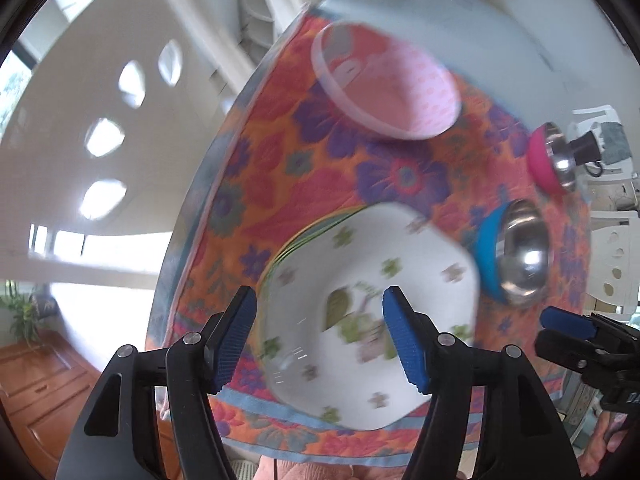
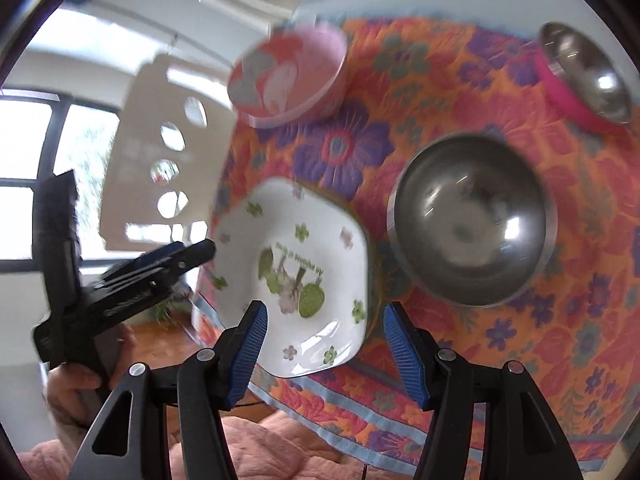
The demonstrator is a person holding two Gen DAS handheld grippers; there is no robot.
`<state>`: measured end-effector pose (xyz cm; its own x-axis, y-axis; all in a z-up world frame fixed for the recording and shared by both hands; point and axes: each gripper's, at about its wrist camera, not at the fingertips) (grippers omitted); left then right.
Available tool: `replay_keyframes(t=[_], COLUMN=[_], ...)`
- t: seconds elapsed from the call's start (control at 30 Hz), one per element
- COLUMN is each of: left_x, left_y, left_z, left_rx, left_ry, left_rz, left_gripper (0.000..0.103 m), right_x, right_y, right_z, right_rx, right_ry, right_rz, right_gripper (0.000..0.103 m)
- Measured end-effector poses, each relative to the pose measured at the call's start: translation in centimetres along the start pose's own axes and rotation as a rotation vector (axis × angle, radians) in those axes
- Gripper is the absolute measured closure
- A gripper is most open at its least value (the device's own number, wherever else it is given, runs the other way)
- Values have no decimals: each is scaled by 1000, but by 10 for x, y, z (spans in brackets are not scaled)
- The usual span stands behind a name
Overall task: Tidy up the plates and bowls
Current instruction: 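Open both tools and move them to the blue-based steel bowl, then close both tools on the rim of the blue-based steel bowl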
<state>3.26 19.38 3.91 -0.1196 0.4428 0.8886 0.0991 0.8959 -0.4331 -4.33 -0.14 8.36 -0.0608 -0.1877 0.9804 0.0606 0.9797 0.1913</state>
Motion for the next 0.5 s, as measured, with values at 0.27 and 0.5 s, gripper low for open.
replay_keyframes(t=[0.27,0.5], left_x=[-7,-64], left_y=[-82,-125], left_z=[-28,-29], left_rx=[-82,-159], left_ry=[-33,84], left_rz=[2,-74], left_gripper=[30,30], right_x=[29,6], right_y=[-61,-114], right_z=[-21,-29], right_rx=[-54,-163], right_ry=[-47,-26], right_rz=[-2,-57], right_gripper=[31,31])
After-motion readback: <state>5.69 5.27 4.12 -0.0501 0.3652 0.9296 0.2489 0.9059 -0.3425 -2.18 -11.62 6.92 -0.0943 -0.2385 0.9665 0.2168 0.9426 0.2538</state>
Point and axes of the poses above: each gripper's, at about its wrist camera, not at the fingertips, and x roughly against the way its jaws point, y to its left, z to its underside, and after that the axes turned 10 degrees about z, right-handed
